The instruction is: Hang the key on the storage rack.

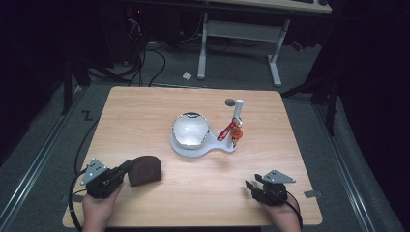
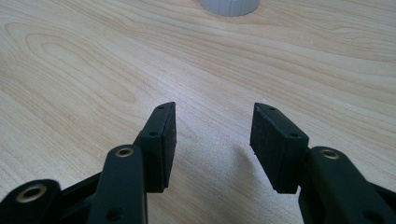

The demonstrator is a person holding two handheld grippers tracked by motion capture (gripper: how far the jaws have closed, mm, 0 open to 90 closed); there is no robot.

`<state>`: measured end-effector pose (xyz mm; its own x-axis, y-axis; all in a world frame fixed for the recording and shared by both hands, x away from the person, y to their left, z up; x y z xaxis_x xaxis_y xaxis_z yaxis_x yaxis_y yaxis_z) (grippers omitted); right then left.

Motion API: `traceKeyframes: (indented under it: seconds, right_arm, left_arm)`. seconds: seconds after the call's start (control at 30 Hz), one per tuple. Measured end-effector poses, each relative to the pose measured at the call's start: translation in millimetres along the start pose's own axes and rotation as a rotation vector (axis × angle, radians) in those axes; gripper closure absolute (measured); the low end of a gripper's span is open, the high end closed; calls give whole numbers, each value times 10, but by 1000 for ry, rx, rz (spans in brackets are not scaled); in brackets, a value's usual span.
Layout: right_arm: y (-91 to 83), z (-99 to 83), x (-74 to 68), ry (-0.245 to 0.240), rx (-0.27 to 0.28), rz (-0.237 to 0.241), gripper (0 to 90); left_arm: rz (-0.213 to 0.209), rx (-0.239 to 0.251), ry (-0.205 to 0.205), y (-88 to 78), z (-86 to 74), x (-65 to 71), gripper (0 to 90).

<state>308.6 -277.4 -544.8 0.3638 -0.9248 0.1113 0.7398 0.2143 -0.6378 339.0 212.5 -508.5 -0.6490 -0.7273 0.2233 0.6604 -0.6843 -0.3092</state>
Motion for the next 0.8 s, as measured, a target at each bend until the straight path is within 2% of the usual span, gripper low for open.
traceKeyframes:
  seconds: [0.8]
  right_arm:
    - [4, 2, 4, -4, 2, 1, 515]
  left_arm:
    - [23, 74, 37, -77, 156, 105, 875]
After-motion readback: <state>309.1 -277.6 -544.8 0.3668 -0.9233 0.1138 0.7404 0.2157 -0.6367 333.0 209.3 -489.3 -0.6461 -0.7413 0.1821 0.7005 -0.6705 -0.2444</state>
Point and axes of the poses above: each handheld gripper's, and its own axes: y roughly forward along the jaws, z roughly out of its top, x roughly to its right, the point moved 3 cm from there along y, roughly forward along the jaws, and after that the axes turned 9 degrees about -z, right-handed, at the moved point
